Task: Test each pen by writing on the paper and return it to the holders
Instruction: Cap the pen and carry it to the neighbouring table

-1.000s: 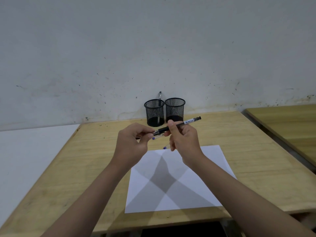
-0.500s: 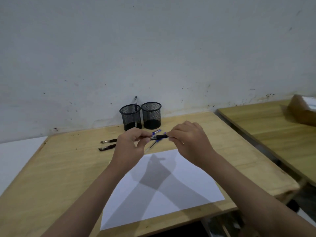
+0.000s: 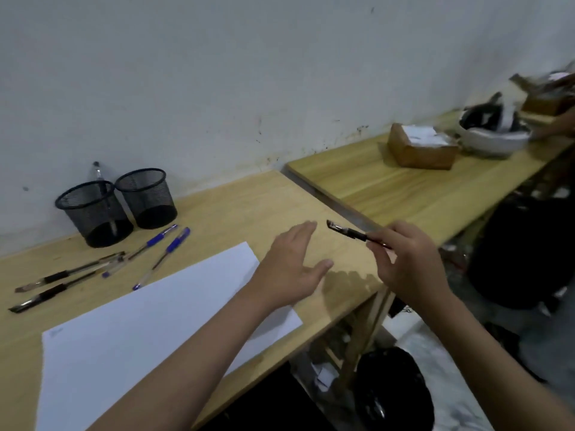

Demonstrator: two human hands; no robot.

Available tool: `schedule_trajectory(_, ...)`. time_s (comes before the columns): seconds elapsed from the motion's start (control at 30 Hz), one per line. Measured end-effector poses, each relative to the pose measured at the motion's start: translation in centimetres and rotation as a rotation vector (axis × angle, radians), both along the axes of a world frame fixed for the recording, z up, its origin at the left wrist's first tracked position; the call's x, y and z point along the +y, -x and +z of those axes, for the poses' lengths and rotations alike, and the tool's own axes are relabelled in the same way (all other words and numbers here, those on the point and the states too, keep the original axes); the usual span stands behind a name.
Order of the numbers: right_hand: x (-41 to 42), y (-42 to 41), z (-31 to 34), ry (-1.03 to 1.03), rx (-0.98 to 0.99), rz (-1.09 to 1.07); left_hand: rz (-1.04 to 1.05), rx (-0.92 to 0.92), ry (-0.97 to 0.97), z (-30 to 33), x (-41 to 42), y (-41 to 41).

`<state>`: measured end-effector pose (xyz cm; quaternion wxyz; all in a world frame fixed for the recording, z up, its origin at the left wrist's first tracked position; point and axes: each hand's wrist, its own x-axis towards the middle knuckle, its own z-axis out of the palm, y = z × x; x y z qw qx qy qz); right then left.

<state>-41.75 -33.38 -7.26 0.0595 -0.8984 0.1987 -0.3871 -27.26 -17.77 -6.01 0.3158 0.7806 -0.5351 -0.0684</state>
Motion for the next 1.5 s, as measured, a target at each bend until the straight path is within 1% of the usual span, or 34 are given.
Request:
schedule_trajectory(0.1, -1.9, 4.7, -2.5, -0.056, 0.015, -0.175, -0.136, -0.089, -0.099, -1.1, -3.6, 2.0)
schedule_trajectory(0.17, -2.6, 7.3, -4.2, -0.087, 0.045, -0.251, -0.203, -0.151, -0.152, -2.0, -5.4, 2.8)
schedule_trajectory(0.3, -3.1, 10.3, -7.5, -0.158, 0.138, -0.355, -0.249, -0.212, -0.24, -3.3, -7.4, 3.7)
schedule_trajectory(0.47, -3.6, 11.9, -11.2, -0.226, 0.265, -0.449, -0.267, -0.152, -0.21, -3.5, -7.2, 3.2)
schedule_trajectory(0.53, -3.7, 12.1, -12.3, -0.26, 0.307, -0.482, -0.26, -0.16, -0.19, -3.6, -7.2, 3.2)
schedule_trajectory(0.67, -3.7, 12.5, -13.4, -0.312, 0.36, -0.548, -0.238, -0.173, -0.172, -3.7, -7.3, 3.3)
schedule_trajectory(0.73, -3.7, 12.4, -13.5, -0.34, 0.356, -0.559, -0.233, -0.172, -0.168, -3.7, -7.2, 3.3)
schedule_trajectory(0.83, -3.8, 11.9, -13.4, -0.371, 0.331, -0.539, -0.227, -0.187, -0.16, -3.8, -7.2, 3.4)
schedule_trajectory(0.9, -3.6, 11.3, -12.9, -0.382, 0.279, -0.506, -0.218, -0.183, -0.15, -3.9, -7.2, 3.4)
schedule_trajectory(1.1, -1.9, 8.2, -8.7, -0.307, -0.072, -0.353, -0.096, -0.241, -0.06, -4.0, -6.5, 3.8)
schedule_trajectory(1.23, -0.8, 5.1, -5.1, -0.268, -0.192, -0.23, -0.064, -0.209, 0.001, -2.9, -4.9, 3.3)
schedule_trajectory(1.37, 1.8, 0.6, -2.5, -0.225, -0.201, -0.085, 0.065, -0.203, 0.048, -1.2, -1.9, 1.8)
schedule_trajectory(1.5, 5.9, -4.6, -1.2, -0.2, -0.148, 0.141, 0.211, -0.202, 0.081, -0.1, 3.6, -0.7)
